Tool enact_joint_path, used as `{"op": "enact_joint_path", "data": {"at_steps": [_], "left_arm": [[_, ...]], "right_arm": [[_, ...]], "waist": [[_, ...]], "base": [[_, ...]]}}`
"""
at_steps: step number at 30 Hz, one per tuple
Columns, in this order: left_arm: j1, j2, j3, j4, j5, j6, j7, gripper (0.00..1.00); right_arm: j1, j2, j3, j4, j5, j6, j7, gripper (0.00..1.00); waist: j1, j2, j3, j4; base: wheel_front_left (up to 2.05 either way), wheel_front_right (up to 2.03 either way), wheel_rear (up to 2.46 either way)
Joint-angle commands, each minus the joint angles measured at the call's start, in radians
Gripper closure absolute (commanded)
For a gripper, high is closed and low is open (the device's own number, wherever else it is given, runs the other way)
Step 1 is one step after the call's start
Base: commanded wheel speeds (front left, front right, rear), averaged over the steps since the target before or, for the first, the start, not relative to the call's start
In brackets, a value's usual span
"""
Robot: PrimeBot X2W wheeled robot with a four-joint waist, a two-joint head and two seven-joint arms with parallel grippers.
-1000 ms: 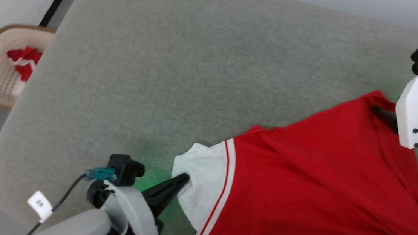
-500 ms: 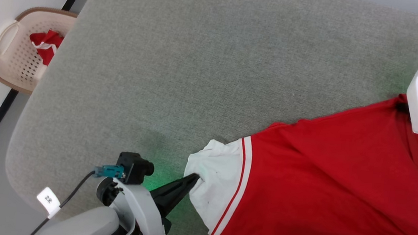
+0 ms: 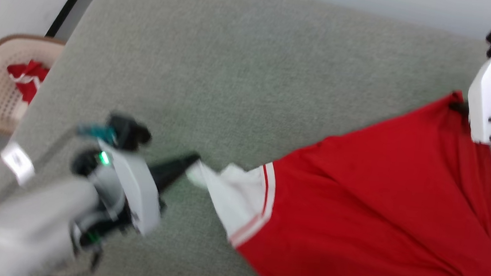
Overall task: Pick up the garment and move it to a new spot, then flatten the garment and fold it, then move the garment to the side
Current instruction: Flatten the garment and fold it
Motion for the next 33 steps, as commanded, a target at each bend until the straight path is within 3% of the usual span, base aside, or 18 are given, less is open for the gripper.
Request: {"op": "enact_joint_path", "data": {"at_steps": [1, 9, 17, 33], "left_arm": [[-0.042, 0.019, 0.006, -0.005, 0.0, -0.004, 0.027, 1.0], [-0.306, 0.088, 0.035, 0.013, 0.013, -0.004, 0.238, 1.0], [-0.543, 0.062, 0.053, 0.143, 0.039, -0.004, 0.347, 1.0], [-0.824, -0.027, 0.043, 0.41, 0.127, -0.004, 0.202, 1.0]], "right_arm": [[-0.016, 0.004, 0.005, -0.011, 0.018, -0.001, -0.017, 1.0], [-0.089, -0.02, 0.047, -0.07, 0.03, -0.001, -0.111, 1.0], [-0.18, -0.008, 0.058, -0.077, 0.011, -0.001, -0.256, 1.0], [-0.326, 0.063, 0.04, 0.006, 0.025, -0.001, -0.409, 1.0]], "waist": [[0.0, 0.0, -0.048, -0.04], [0.0, 0.0, -0.143, -0.102], [0.0, 0.0, -0.224, -0.165], [0.0, 0.0, -0.279, -0.255]], "base": [[0.0, 0.0, 0.0], [0.0, 0.0, 0.0], [0.0, 0.0, 0.0], [0.0, 0.0, 0.0]]}}
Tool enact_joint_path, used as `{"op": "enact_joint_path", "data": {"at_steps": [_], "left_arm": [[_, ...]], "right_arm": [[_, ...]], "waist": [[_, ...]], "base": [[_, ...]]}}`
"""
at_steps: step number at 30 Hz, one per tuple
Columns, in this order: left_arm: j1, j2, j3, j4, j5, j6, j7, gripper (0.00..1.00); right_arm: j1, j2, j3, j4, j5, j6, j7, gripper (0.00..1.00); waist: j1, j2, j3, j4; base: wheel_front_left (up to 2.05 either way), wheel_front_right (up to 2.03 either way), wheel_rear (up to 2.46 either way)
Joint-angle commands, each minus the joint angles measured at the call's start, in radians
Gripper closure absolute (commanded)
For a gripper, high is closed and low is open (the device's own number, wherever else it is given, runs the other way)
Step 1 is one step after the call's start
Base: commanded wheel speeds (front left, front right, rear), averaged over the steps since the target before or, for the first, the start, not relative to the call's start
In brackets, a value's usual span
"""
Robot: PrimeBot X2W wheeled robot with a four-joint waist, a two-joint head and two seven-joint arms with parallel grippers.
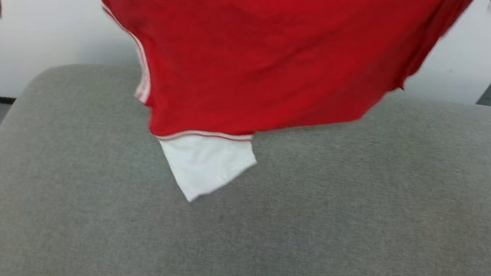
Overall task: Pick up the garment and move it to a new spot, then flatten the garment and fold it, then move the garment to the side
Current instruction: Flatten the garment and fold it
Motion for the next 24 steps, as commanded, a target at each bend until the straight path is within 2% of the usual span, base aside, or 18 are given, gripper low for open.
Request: {"op": "enact_joint_path", "data": {"at_steps": [1, 8, 12, 16, 19, 24], "left_arm": [[-0.022, -0.006, -0.005, 0.008, -0.001, -0.003, -0.009, 1.0], [-0.103, -0.002, -0.019, 0.021, -0.024, -0.003, 0.011, 1.0], [-0.154, -0.006, -0.025, 0.033, -0.021, -0.003, 0.019, 1.0], [-0.23, -0.012, -0.031, 0.072, 0.03, -0.002, -0.011, 1.0], [-0.286, -0.037, -0.038, 0.13, 0.079, 0.004, -0.056, 1.0], [-0.435, -0.097, -0.005, 0.213, 0.146, 0.055, -0.224, 1.0]], "right_arm": [[-0.018, 0.005, -0.005, -0.002, 0.005, -0.001, -0.006, 1.0], [-0.069, -0.003, -0.034, -0.015, 0.036, -0.001, 0.007, 1.0], [-0.107, 0.004, -0.055, 0.009, 0.027, -0.001, 0.011, 1.0], [-0.176, 0.031, -0.08, 0.067, -0.022, -0.001, -0.026, 1.0], [-0.225, 0.088, -0.093, 0.139, -0.081, -0.001, -0.106, 1.0], [-0.369, 0.175, -0.128, 0.297, -0.237, -0.001, -0.399, 1.0]], "waist": [[-0.0001, -0.0001, 0.002, -0.015], [-0.0001, -0.0001, 0.084, -0.03], [-0.0001, -0.0001, 0.178, -0.038], [-0.0001, -0.0001, 0.308, -0.056], [-0.0001, -0.0001, 0.398, -0.078], [-0.0001, -0.0001, 0.519, -0.096]], "base": [[0.0, 0.0, 0.0], [0.0, 0.0, 0.0], [0.0, 0.0, 0.0], [0.0, 0.0, 0.0], [0.0, 0.0, 0.0], [0.0, 0.0, 0.0]]}}
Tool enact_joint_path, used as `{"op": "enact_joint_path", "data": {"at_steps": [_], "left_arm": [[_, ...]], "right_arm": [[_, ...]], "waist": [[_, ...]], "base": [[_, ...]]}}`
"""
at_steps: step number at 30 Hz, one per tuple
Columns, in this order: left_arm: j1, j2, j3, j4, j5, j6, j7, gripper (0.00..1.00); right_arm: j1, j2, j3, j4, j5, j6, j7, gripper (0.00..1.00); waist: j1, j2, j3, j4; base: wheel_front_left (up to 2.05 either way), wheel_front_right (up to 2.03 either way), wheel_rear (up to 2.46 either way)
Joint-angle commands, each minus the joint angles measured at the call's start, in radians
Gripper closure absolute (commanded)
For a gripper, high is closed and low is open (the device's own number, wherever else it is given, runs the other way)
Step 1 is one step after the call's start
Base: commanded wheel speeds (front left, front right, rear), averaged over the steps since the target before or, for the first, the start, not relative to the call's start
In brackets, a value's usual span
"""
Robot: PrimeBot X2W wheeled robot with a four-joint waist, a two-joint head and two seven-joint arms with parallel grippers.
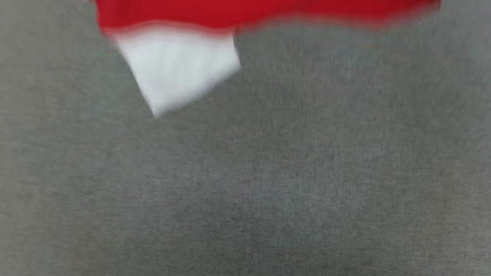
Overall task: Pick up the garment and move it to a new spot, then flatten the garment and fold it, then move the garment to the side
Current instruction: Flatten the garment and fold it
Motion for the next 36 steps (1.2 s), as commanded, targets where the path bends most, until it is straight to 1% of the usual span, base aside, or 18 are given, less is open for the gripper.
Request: {"op": "enact_joint_path", "data": {"at_steps": [1, 2, 4, 8, 10, 12, 15, 17, 18, 21, 23, 25, 29, 30, 32, 33, 35, 36], "left_arm": [[-0.088, -0.02, 0.02, 0.019, 0.034, 0.022, -0.076, 1.0], [-0.113, -0.033, 0.025, 0.027, 0.048, 0.029, -0.127, 1.0], [-0.163, -0.052, 0.046, 0.042, 0.072, 0.039, -0.177, 1.0], [-0.218, -0.067, 0.085, 0.027, 0.089, 0.015, -0.202, 1.0], [-0.239, -0.054, 0.151, -0.028, 0.111, 0.006, -0.204, 1.0], [-0.166, -0.036, 0.209, -0.086, 0.135, -0.003, -0.202, 1.0], [-0.036, -0.024, 0.28, -0.135, 0.157, -0.017, -0.202, 1.0], [0.04, -0.018, 0.304, -0.162, 0.178, -0.028, -0.203, 1.0], [0.091, -0.02, 0.325, -0.173, 0.168, -0.032, -0.203, 1.0], [0.236, -0.016, 0.33, -0.187, 0.164, -0.042, -0.203, 1.0], [0.305, -0.014, 0.308, -0.205, 0.16, -0.045, -0.203, 1.0], [0.379, -0.005, 0.252, -0.243, 0.118, -0.046, -0.186, 1.0], [0.486, 0.057, 0.158, -0.343, 0.011, -0.044, -0.113, 1.0], [0.516, 0.064, 0.15, -0.364, -0.035, -0.044, -0.101, 1.0], [0.572, 0.091, 0.106, -0.409, -0.072, -0.044, -0.056, 1.0], [0.602, 0.103, 0.092, -0.433, -0.112, -0.044, -0.035, 1.0], [0.642, 0.143, 0.061, -0.471, -0.134, -0.044, 0.003, 1.0], [0.672, 0.156, 0.05, -0.489, -0.163, -0.044, 0.014, 1.0]], "right_arm": [[-0.074, 0.023, -0.022, 0.055, -0.058, -0.001, -0.11, 1.0], [-0.098, 0.037, -0.028, 0.088, -0.09, -0.001, -0.174, 1.0], [-0.153, 0.059, -0.044, 0.143, -0.153, -0.001, -0.236, 1.0], [-0.204, 0.083, -0.063, 0.172, -0.222, -0.001, -0.257, 1.0], [-0.228, 0.072, -0.081, 0.144, -0.271, -0.001, -0.258, 1.0], [-0.178, 0.069, -0.095, 0.127, -0.301, -0.001, -0.258, 1.0], [-0.109, 0.067, -0.102, 0.125, -0.33, -0.001, -0.257, 1.0], [-0.068, 0.062, -0.088, 0.132, -0.34, -0.001, -0.258, 1.0], [-0.042, 0.056, -0.081, 0.136, -0.339, -0.001, -0.258, 1.0], [0.04, 0.046, -0.068, 0.137, -0.309, -0.001, -0.255, 1.0], [0.086, 0.027, -0.046, 0.128, -0.292, -0.001, -0.243, 1.0], [0.124, 0.007, -0.033, 0.103, -0.264, -0.001, -0.234, 1.0], [0.24, -0.034, 0.003, 0.023, -0.171, -0.001, -0.184, 1.0], [0.274, -0.049, 0.014, -0.006, -0.142, -0.001, -0.171, 1.0], [0.334, -0.095, 0.028, -0.06, -0.089, -0.001, -0.132, 1.0], [0.373, -0.113, 0.041, -0.094, -0.064, -0.001, -0.114, 1.0], [0.447, -0.156, 0.054, -0.157, -0.008, -0.001, -0.074, 1.0], [0.489, -0.176, 0.064, -0.191, 0.018, -0.001, -0.053, 1.0]], "waist": [[0.0, 0.0, 0.203, -0.041], [0.0, 0.0, 0.226, -0.038], [0.0, 0.0, 0.269, -0.026], [0.0, 0.0, 0.336, -0.006], [0.0, 0.0, 0.385, 0.009], [0.0, 0.0, 0.413, 0.026], [0.0, 0.0, 0.42, 0.05], [0.0, 0.0, 0.41, 0.065], [0.0, 0.0, 0.401, 0.076], [0.0, 0.0, 0.365, 0.097], [0.0, 0.0, 0.332, 0.108], [0.0, 0.0, 0.303, 0.116], [0.0, 0.0, 0.229, 0.125], [0.0, 0.0, 0.207, 0.126], [0.0, 0.0, 0.169, 0.127], [0.0, 0.0, 0.148, 0.127], [0.0, 0.0, 0.106, 0.127], [0.0, 0.0, 0.082, 0.126]], "base": [[0.0, 0.0, 0.0], [0.0, 0.0, 0.0], [0.0, 0.0, 0.0], [0.0, 0.0, 0.0], [0.0, 0.0, 0.0], [0.0, 0.0, 0.0], [0.0, 0.0, 0.0], [0.0, 0.0, 0.0], [0.0, 0.0, 0.0], [0.0, 0.0, 0.0], [0.0, 0.0, 0.0], [0.0, 0.0, 0.0], [0.0, 0.0, 0.0], [0.0, 0.0, 0.0], [0.0, 0.0, 0.0], [0.0, 0.0, 0.0], [0.0, 0.0, 0.0], [0.0, 0.0, 0.0]]}}
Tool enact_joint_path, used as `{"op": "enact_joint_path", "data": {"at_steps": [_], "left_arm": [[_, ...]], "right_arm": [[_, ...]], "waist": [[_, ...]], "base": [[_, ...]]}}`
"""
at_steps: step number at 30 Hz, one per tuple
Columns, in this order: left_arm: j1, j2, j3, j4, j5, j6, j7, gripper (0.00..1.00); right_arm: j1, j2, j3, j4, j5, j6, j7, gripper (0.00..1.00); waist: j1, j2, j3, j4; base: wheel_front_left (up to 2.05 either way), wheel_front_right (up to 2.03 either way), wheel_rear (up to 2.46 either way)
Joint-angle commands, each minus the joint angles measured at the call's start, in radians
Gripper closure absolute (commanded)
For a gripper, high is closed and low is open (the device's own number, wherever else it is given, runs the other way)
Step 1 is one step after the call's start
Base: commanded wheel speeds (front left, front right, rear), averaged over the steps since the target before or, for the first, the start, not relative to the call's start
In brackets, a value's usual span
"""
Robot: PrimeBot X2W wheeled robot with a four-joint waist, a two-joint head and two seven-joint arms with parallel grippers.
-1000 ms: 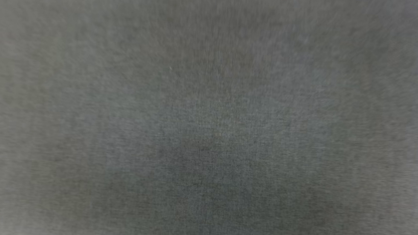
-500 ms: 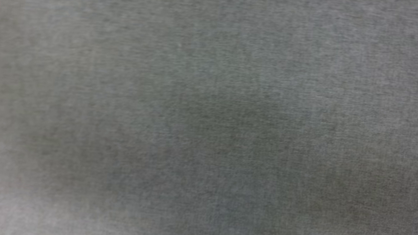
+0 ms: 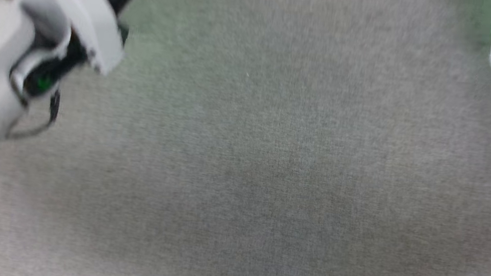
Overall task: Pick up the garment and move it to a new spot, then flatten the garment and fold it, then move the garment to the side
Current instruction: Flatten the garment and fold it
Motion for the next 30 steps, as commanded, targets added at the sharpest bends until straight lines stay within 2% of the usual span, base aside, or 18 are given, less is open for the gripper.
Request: {"op": "enact_joint_path", "data": {"at_steps": [1, 5, 7, 10, 15, 22, 30], "left_arm": [[0.041, 0.028, -0.009, -0.018, -0.027, -0.001, 0.014, 1.0], [0.166, 0.098, -0.06, -0.1, -0.089, 0.002, 0.086, 1.0], [0.236, 0.14, -0.075, -0.152, -0.124, 0.02, 0.115, 1.0], [0.348, 0.202, -0.092, -0.238, -0.161, 0.065, 0.135, 1.0], [0.53, 0.298, -0.109, -0.389, -0.196, 0.159, 0.104, 1.0], [0.751, 0.362, -0.119, -0.554, -0.246, 0.264, 0.075, 1.0], [0.9, 0.382, -0.121, -0.643, -0.299, 0.346, 0.065, 1.0]], "right_arm": [[0.062, -0.025, 0.009, -0.043, 0.04, -0.001, 0.02, 1.0], [0.238, -0.141, 0.047, -0.194, 0.133, -0.001, 0.111, 1.0], [0.323, -0.2, 0.059, -0.259, 0.165, -0.001, 0.14, 1.0], [0.453, -0.273, 0.066, -0.341, 0.204, -0.001, 0.159, 1.0], [0.65, -0.362, 0.056, -0.453, 0.25, -0.001, 0.17, 1.0], [0.885, -0.436, 0.049, -0.573, 0.273, -0.001, 0.198, 1.0], [1.065, -0.453, -0.024, -0.642, 0.281, -0.001, 0.218, 1.0]], "waist": [[0.0, 0.0, -0.129, 0.012], [0.0, 0.0, -0.205, 0.002], [0.0, 0.0, -0.238, -0.005], [0.0, 0.0, -0.283, -0.013], [0.0, 0.0, -0.334, -0.025], [0.0, 0.0, -0.368, -0.021], [0.0, 0.0, -0.372, -0.019]], "base": [[0.0, 0.0, 0.0], [0.0, 0.0, 0.0], [0.0, 0.0, 0.0], [0.0, 0.0, 0.0], [0.0, 0.0, 0.0], [0.0, 0.0, 0.0], [0.0, 0.0, 0.0]]}}
